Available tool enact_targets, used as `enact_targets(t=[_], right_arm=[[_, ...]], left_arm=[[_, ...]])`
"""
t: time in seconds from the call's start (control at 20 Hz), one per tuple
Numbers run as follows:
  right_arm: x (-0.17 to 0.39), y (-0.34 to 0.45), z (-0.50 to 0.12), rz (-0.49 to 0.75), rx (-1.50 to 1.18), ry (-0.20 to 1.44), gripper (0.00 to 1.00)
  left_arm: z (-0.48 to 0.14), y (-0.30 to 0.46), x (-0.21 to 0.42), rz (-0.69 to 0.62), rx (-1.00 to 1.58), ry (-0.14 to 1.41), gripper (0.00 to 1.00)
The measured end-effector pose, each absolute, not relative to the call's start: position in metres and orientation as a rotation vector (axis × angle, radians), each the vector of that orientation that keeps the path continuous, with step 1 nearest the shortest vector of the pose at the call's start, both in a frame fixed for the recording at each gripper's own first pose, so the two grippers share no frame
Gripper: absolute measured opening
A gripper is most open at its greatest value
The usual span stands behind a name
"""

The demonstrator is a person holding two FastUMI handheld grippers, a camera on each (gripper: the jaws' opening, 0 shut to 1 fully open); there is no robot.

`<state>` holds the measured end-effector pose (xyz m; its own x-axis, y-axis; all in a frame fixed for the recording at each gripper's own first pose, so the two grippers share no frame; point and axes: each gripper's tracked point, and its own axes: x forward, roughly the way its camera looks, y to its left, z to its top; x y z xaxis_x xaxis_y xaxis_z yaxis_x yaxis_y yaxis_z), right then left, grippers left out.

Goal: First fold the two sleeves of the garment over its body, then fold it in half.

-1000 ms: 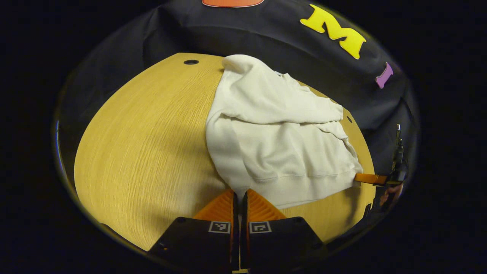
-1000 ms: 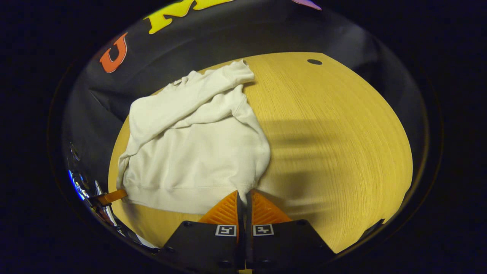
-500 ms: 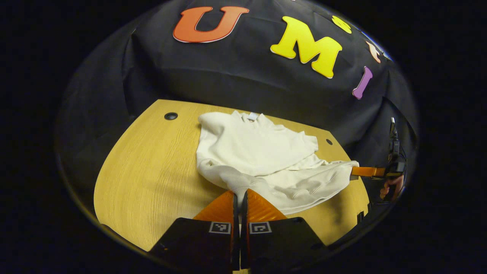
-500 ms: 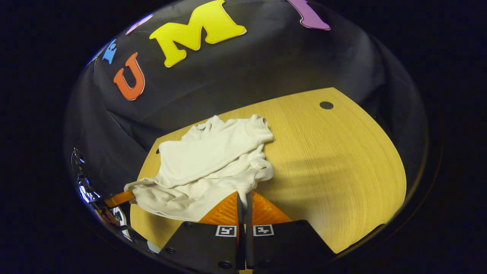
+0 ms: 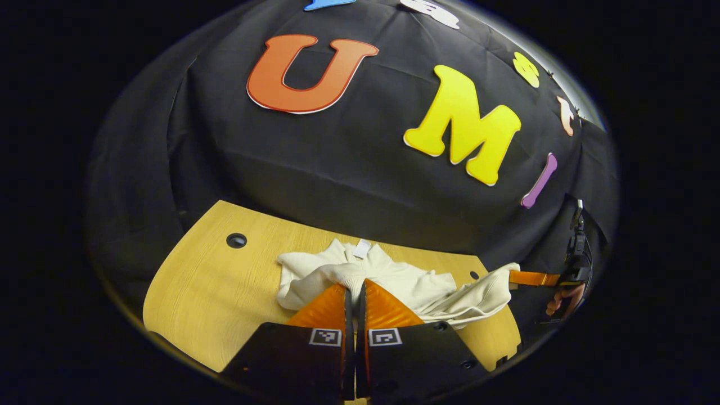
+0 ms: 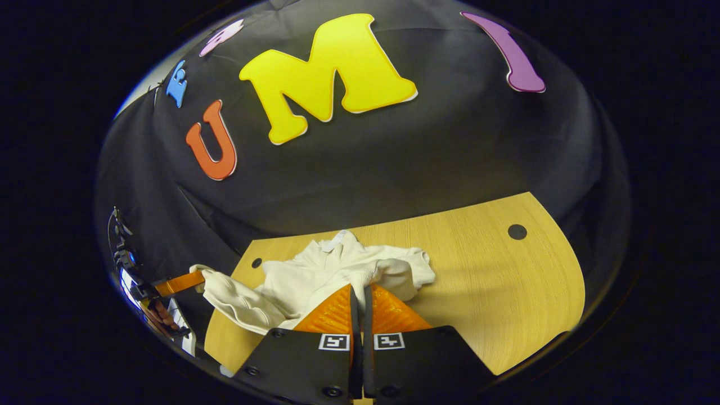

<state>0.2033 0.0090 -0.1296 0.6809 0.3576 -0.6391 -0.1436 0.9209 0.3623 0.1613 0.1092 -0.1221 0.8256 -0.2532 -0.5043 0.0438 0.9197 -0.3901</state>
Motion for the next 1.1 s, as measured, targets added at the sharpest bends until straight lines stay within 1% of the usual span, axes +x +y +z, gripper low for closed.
enact_targets(t=[0.1,0.2,0.55,0.7,0.85,1.05,1.1], right_arm=[[0.231,0.016,-0.127,0.288,0.318,0.777,0.01],[0.259,0.021,-0.138,0.279,0.319,0.775,0.01],[0.339,0.033,-0.243,0.202,0.36,0.794,0.01],[0.359,0.04,-0.281,0.188,0.299,0.772,0.01],[0.375,0.041,-0.309,0.153,0.219,0.733,0.01],[0.373,0.043,-0.339,0.089,0.181,0.757,0.01],[0.375,0.044,-0.343,0.087,0.174,0.756,0.02]], left_arm=[[-0.124,0.11,0.19,-0.139,-0.414,0.577,0.04],[-0.137,0.114,0.219,-0.117,-0.409,0.576,0.03],[-0.221,0.121,0.293,-0.071,-0.317,0.598,0.04],[-0.259,0.117,0.324,-0.059,-0.27,0.588,0.04],[-0.289,0.123,0.341,-0.009,-0.24,0.579,0.04],[-0.327,0.123,0.344,0.01,-0.202,0.636,0.04],[-0.332,0.124,0.342,0.011,-0.199,0.646,0.05]])
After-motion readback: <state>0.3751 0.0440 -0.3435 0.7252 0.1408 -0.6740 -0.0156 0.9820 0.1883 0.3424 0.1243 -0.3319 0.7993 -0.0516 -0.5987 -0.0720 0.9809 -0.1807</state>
